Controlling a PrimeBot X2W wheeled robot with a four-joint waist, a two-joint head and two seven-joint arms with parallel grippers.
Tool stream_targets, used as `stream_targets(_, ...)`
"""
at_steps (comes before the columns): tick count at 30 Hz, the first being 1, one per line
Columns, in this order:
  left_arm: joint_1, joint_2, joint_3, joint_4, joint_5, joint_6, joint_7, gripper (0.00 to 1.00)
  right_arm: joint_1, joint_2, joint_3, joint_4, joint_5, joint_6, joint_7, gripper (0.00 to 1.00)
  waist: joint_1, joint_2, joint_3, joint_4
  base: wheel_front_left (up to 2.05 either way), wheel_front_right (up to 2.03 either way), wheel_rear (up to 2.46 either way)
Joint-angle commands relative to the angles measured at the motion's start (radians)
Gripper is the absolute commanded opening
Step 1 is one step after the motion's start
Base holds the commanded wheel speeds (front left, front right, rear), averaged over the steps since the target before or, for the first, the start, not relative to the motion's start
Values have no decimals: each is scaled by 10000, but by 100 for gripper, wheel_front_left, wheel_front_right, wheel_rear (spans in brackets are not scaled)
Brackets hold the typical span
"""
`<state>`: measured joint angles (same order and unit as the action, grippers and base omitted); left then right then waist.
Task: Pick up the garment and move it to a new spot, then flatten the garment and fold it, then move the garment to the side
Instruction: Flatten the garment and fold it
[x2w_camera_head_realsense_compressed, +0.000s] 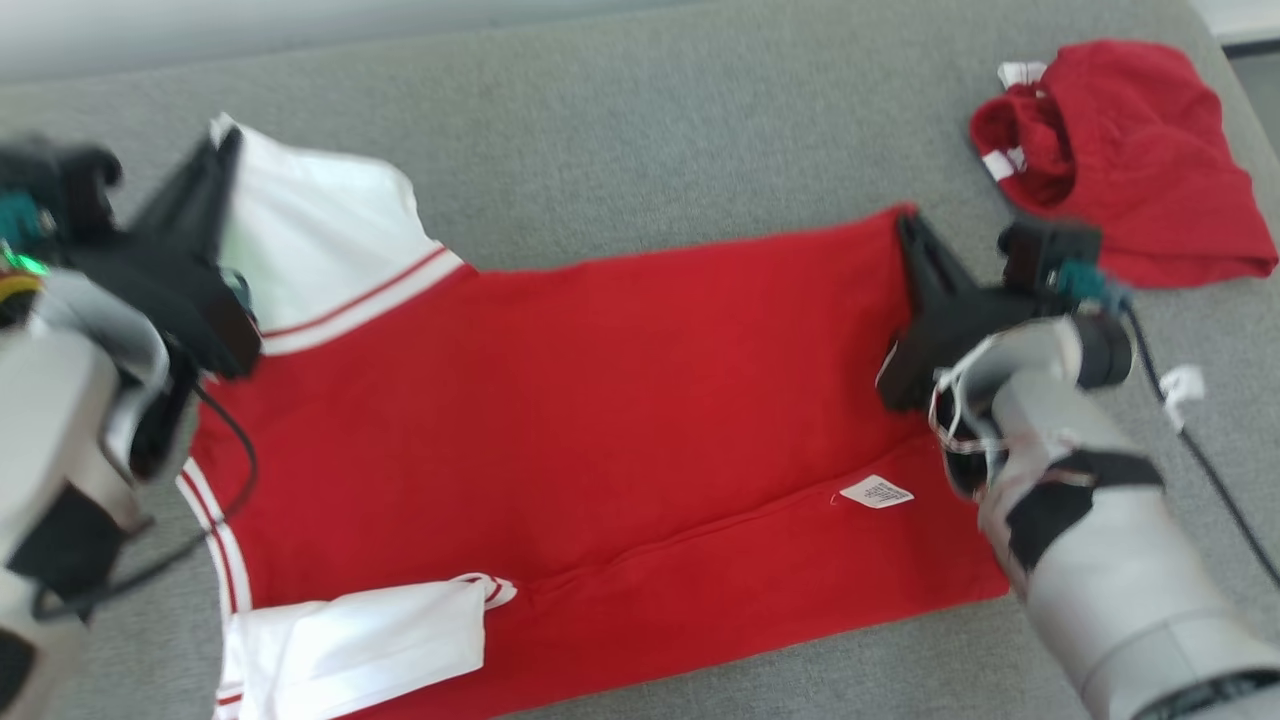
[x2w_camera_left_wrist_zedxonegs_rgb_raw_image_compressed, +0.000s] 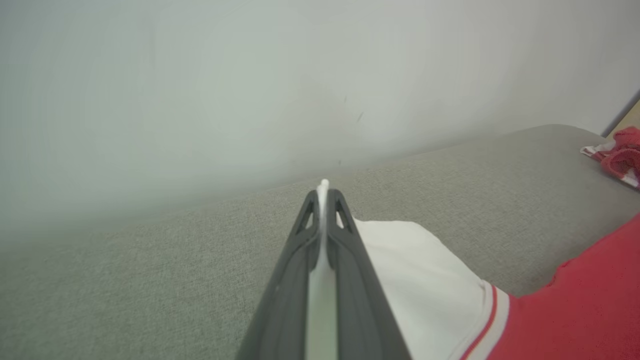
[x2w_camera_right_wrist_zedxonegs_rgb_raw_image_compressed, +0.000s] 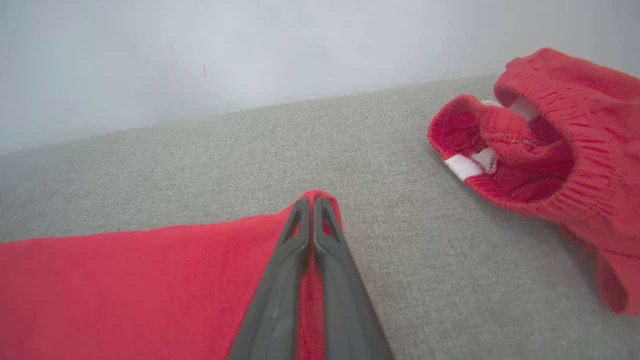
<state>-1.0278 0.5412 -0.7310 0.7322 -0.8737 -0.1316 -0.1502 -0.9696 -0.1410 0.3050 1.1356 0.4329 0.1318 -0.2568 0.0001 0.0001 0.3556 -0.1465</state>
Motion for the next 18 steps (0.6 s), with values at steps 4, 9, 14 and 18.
stream_targets(4,1188,90,16,-758,-265,47,-686,0,1161,-358,193,-919,495,-22,-88,0,-1,-1,-650,366,0,0,0)
stream_targets(9,2691,164,246,-2076,-281,377,-1073,0,2576,-914,146,-2434,1069,-22,-87,0,-1,-1,-1070,706,0,0,0)
stream_targets(14,4437,153,676,-3697,-18,922,-1153,0,4122,-1276,-240,-3862,1519,-22,-86,0,-1,-1,-1456,1074,0,0,0)
stream_targets(18,6068,-154,1344,-4913,326,1390,-1142,0,5291,-1494,-471,-4753,1858,-22,-89,0,-1,-1,-1710,1294,0,0,0)
